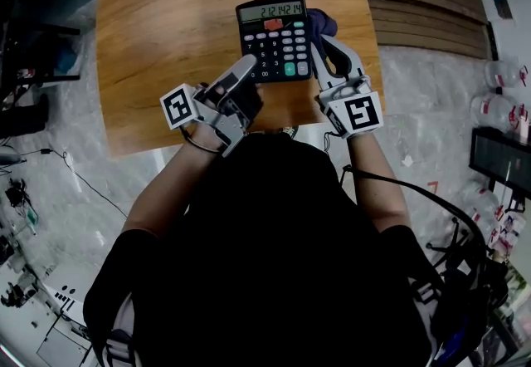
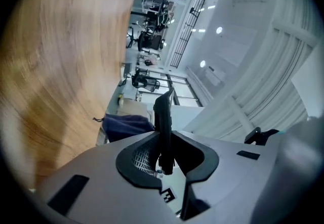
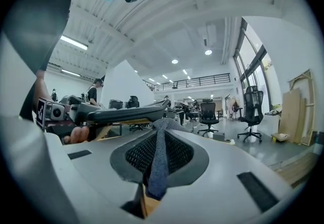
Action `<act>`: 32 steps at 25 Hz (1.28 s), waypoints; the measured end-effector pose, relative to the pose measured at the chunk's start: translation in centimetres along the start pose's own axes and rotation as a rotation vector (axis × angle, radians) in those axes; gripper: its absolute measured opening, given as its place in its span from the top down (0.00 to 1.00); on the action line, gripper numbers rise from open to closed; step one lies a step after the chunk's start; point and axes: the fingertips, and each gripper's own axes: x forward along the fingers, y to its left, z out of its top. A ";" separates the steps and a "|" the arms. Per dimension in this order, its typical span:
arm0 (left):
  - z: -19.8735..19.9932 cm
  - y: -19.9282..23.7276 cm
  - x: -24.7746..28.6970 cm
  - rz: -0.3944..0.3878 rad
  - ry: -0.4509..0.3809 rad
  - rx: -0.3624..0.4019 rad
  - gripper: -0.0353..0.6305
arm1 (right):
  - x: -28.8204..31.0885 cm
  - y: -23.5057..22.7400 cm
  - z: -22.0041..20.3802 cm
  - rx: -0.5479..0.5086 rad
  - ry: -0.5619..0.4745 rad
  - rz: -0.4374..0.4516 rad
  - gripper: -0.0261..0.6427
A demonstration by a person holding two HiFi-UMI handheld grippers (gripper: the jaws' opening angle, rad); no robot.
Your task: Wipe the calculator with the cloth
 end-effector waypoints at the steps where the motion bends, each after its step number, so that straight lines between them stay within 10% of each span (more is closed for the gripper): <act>1: -0.1 0.1 -0.1 -0.001 0.008 -0.006 0.84 | 0.2 -0.4 0.2 -0.012 -0.007 -0.006 0.89; 13: -1.2 -1.8 1.7 -0.071 0.035 -0.070 0.84 | 3.9 7.1 0.7 -0.041 -0.066 0.175 0.89; 24: -1.1 -1.8 0.8 -0.086 0.016 -0.143 0.84 | 1.8 -3.4 2.9 0.040 -0.155 -0.095 0.89; 32: -2.2 -2.0 1.7 -0.110 0.053 -0.178 0.84 | 3.8 2.5 2.5 0.003 -0.161 0.063 0.89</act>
